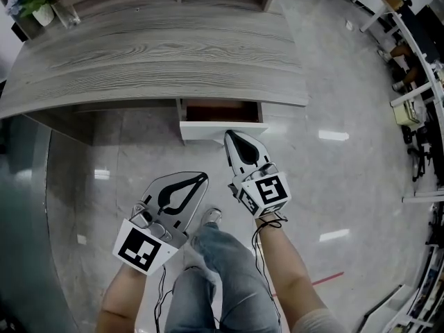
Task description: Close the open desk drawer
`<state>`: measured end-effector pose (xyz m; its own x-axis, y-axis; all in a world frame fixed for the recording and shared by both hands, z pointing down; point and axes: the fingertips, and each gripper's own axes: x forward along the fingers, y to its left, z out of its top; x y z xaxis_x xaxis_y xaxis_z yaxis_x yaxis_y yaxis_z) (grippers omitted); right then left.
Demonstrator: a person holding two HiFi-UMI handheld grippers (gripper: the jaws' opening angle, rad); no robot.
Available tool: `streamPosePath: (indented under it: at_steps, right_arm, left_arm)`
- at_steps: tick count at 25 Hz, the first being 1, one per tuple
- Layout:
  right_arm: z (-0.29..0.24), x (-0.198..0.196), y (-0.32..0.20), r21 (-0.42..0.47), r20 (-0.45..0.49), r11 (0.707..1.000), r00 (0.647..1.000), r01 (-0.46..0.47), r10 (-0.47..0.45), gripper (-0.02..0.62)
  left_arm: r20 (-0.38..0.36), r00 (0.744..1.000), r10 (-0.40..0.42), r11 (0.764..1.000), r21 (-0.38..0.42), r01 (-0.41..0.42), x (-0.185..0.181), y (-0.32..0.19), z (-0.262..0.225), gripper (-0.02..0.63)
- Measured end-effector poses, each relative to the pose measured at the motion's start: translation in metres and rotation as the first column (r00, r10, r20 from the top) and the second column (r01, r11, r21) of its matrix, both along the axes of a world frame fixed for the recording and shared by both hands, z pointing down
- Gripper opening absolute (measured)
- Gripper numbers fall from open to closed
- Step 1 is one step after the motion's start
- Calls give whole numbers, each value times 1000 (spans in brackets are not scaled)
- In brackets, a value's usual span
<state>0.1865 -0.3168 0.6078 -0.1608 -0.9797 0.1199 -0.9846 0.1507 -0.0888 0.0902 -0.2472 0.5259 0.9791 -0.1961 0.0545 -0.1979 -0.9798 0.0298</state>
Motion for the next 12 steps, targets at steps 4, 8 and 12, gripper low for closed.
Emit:
streamPosePath:
  at_steps: [4, 8, 12]
  right_arm:
    - [3, -1, -5, -7, -2, 1000, 1000, -12, 12, 6]
    - [2, 6, -17, -14, 5, 999, 1000, -30, 30, 6]
    - [2, 12, -32, -15, 26, 999, 999, -36, 37, 6]
  left_arm:
    - [0, 1000, -7, 1000, -11, 7, 0, -7, 2, 6]
    - [-4, 1000, -9, 1000, -13, 9, 3, -12, 4, 6]
    - [5, 1000, -3, 1000, -7, 3, 5, -17, 7, 6]
